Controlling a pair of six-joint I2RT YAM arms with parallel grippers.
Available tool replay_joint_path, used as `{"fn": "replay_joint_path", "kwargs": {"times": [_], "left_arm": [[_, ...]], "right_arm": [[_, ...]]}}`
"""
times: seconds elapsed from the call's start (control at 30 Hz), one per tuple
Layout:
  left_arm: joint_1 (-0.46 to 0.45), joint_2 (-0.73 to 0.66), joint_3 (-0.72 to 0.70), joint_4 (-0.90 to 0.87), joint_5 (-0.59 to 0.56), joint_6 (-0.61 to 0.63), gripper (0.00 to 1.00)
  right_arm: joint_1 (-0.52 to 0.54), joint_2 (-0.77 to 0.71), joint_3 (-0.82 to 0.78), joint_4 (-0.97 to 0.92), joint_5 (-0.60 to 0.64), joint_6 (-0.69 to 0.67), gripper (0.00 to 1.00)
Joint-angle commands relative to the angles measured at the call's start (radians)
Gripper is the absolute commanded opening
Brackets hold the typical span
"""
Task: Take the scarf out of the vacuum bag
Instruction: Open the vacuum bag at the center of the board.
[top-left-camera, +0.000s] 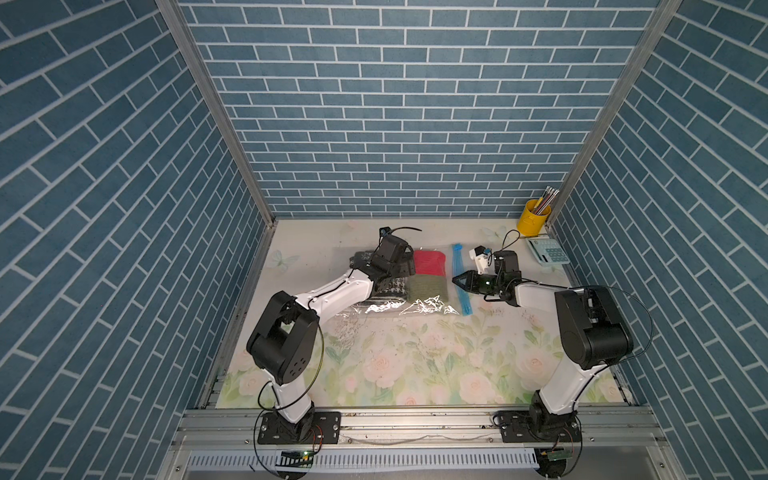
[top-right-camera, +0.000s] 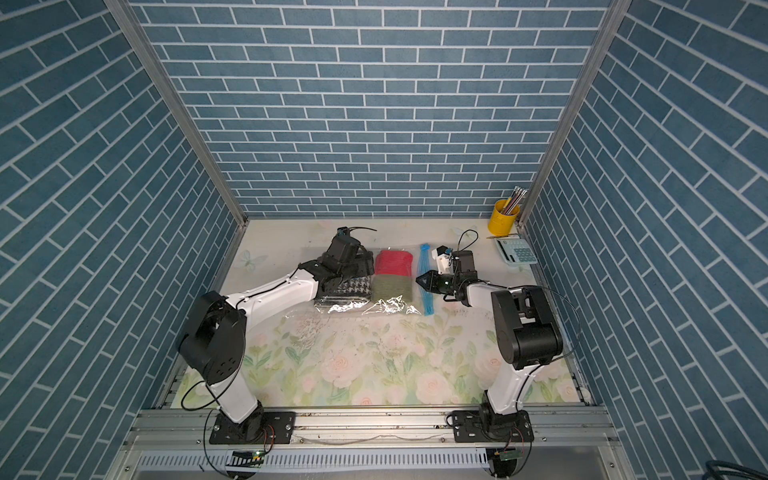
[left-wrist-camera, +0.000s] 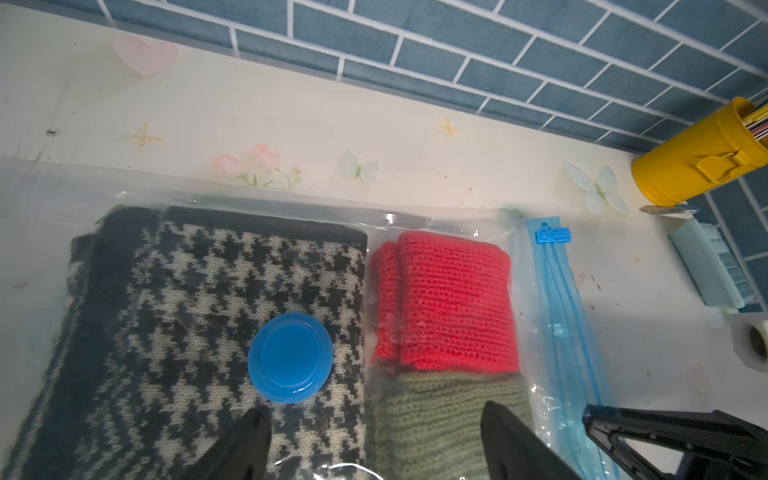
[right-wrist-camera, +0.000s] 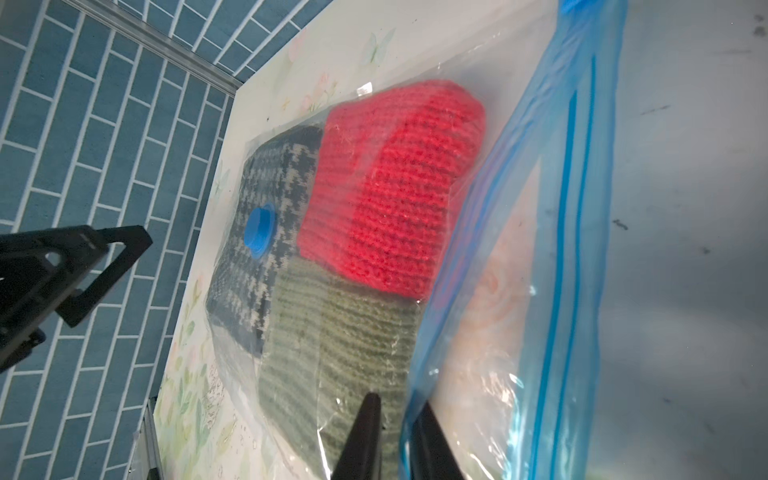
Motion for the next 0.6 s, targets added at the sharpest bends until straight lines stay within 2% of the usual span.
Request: {"fn": "replay_joint_path", "kwargs": {"times": [0.0,0.03,0.3,0.43,0.57], "left_arm": [[-0.005,0.038,0.054,-0.062,0.007,-0.021,0.83],[-0.005,0.053,0.069,-0.076,0.007,-0.023,0.83],[-0.005,0.147,0.195,-0.197,-0.020,-0.025,0.81],[-0.006,0.141,0.205,-0.207,-0.037,-0.022,0.81],[-0.006,0.142,0.198,-0.210,-0.022,-0.028,0.80]], "right_arm": [[-0.006,-0.048,-0.023,0.025,-0.033,-0.003,0.03],[-0.009,-0.054,-0.029,0.025,-0.035,-0.003,0.00],[-0.022,-0.122,-0.130,0.142,-0.125,0.074,0.00],[-0.022,-0.171,-0.200,0.188,-0.152,0.099,0.00],[-0.022,-0.152,-0.205,0.192,-0.155,0.100,0.00]]}}
